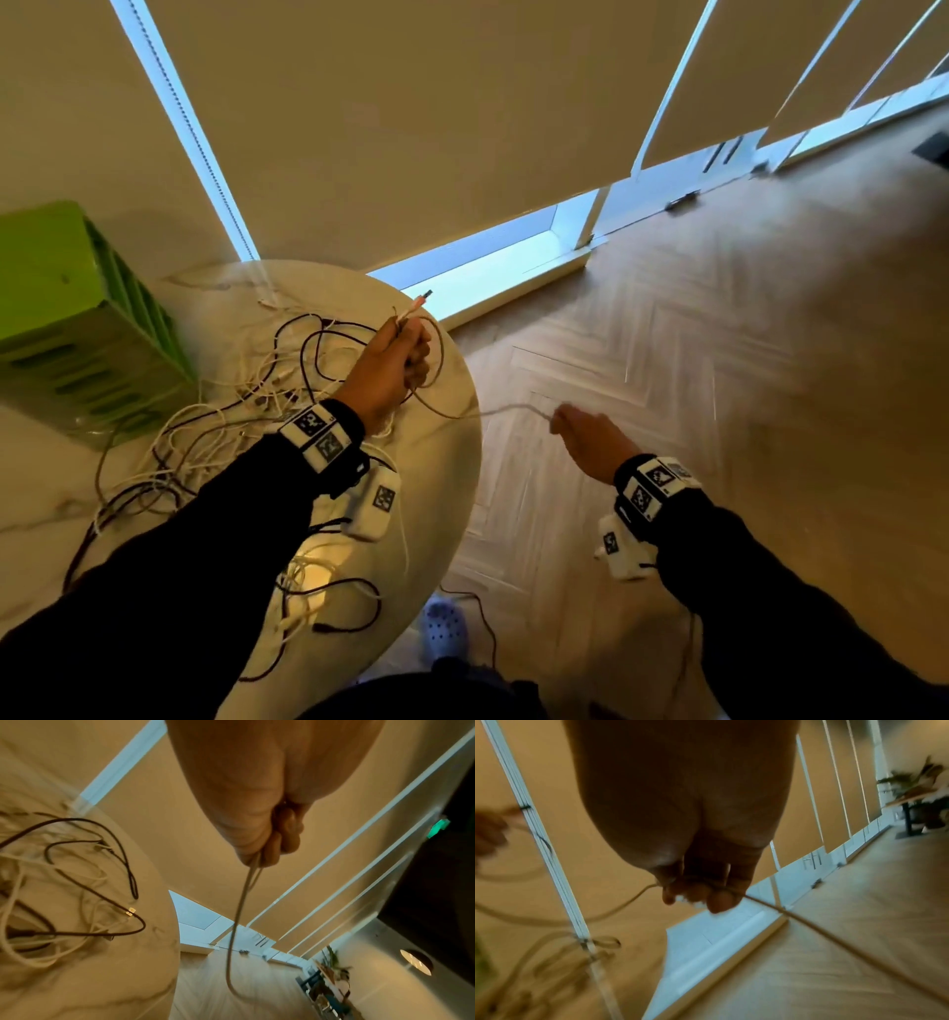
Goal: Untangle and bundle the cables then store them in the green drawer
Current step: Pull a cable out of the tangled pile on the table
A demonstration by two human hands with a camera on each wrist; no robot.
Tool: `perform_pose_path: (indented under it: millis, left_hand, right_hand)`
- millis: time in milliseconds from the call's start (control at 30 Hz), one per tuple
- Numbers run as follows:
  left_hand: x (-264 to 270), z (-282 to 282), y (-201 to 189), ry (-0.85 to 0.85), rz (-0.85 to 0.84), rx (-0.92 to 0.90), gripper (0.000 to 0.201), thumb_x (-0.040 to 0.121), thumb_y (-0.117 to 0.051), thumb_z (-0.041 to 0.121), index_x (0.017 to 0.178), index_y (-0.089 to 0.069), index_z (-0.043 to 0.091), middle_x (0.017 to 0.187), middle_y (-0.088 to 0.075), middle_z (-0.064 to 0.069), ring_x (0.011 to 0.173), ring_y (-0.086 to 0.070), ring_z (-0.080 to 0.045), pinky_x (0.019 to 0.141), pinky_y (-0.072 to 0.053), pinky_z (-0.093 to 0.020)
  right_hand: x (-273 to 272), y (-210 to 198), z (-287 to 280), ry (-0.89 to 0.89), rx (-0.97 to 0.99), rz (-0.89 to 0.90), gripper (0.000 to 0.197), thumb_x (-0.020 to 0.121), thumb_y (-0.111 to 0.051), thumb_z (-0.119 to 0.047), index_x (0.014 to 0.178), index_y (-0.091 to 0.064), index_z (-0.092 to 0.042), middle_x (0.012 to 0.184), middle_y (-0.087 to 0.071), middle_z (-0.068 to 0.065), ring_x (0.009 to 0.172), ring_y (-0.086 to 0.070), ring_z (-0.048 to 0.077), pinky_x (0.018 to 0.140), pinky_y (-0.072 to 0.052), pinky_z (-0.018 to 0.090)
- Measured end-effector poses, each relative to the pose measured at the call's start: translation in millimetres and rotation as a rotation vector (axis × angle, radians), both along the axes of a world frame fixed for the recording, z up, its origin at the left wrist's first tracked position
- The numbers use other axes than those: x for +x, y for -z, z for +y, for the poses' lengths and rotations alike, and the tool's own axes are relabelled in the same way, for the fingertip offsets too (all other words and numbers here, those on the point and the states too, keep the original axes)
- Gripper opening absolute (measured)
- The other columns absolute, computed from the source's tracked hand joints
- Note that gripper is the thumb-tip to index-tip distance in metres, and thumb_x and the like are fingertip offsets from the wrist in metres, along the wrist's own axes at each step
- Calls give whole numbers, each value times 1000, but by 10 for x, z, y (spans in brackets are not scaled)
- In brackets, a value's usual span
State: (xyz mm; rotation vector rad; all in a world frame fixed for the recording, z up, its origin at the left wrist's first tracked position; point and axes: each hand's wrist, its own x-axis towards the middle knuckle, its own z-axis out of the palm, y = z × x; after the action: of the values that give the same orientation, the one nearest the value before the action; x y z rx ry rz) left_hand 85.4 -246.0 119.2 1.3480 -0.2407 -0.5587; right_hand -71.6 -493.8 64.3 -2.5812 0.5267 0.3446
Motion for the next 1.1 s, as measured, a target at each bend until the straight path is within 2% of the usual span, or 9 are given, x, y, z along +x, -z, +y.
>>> perform_pose_path:
  millis: [100, 267, 367, 467, 600, 700, 800, 967, 1100]
  left_hand:
    - [-40, 137, 16, 43, 34, -43, 30, 111, -32, 23, 91, -52, 13, 61, -44, 7, 57, -34, -9, 60, -26, -26]
    - [-197, 256, 62, 47, 45, -88, 32, 111, -31, 23, 93, -55, 12, 67, -46, 1, 63, -40, -10, 62, -33, -24]
    - [-195, 260, 112, 33, 56, -57, 32, 110, -33, 26, 94, -57, 13, 71, -48, 2, 67, -44, -9, 67, -34, -25]
    - [-136, 351, 143, -21, -106, 233, 33, 109, -37, 40, 96, -62, 21, 80, -53, 6, 73, -45, -11, 69, -35, -29]
    - [-42, 580, 56, -134, -34, 223, 36, 109, -34, 44, 98, -59, 20, 80, -50, 4, 61, -41, -7, 59, -33, -22]
    - [34, 710, -78, -183, 134, -93, 42, 109, -31, 42, 95, -61, 16, 69, -41, 5, 56, -28, -8, 52, -25, -20]
    - [54, 787, -190, -177, 134, -239, 36, 110, -35, 35, 102, -64, 14, 67, -41, 6, 56, -30, -8, 57, -31, -23]
    - [25, 799, -354, -195, 128, -319, 23, 105, -48, 27, 112, -64, 13, 82, -66, 4, 64, -50, -8, 67, -46, -26]
    - [64, 861, -432, -266, 127, -309, 13, 105, -49, 23, 105, -61, 17, 98, -77, 0, 71, -65, -7, 67, -57, -27]
  right_hand:
    - [-126, 339, 91, -56, -69, 227, 18, 103, -44, -25, 114, -58, -24, 124, -64, 8, 106, -62, 28, 92, -48, 39]
    - [145, 248, 914, -408, 79, -146, 62, 99, -54, -30, 155, -28, -20, 161, -31, 3, 148, -29, 20, 124, -18, 46]
    - [373, -51, 1412, -452, 311, -189, 60, 102, -54, -32, 153, -27, -17, 149, -48, 5, 136, -43, 16, 118, -28, 34]
    - [483, -250, 1558, -345, 502, -295, 28, 106, -45, -34, 129, -45, -19, 97, -66, 2, 84, -63, 15, 79, -53, 30]
    - [579, -256, 1170, -153, 396, -408, 23, 107, -37, -37, 99, -50, -21, 71, -53, -14, 57, -50, 2, 59, -43, 25]
    - [589, 28, 611, -198, 62, -213, 22, 107, -40, -33, 101, -55, -17, 76, -65, -5, 64, -62, 15, 65, -49, 35]
    - [543, 256, 434, -305, -110, 154, 21, 104, -44, -25, 118, -58, -20, 113, -71, 8, 103, -67, 31, 90, -53, 44]
    - [669, 40, 1145, -452, 232, -168, 57, 103, -51, -32, 154, -30, -17, 154, -41, 7, 139, -43, 21, 109, -36, 30]
    - [785, -222, 1831, -590, 475, -213, 35, 108, -42, -29, 139, -49, -14, 125, -65, 7, 112, -60, 16, 96, -45, 25]
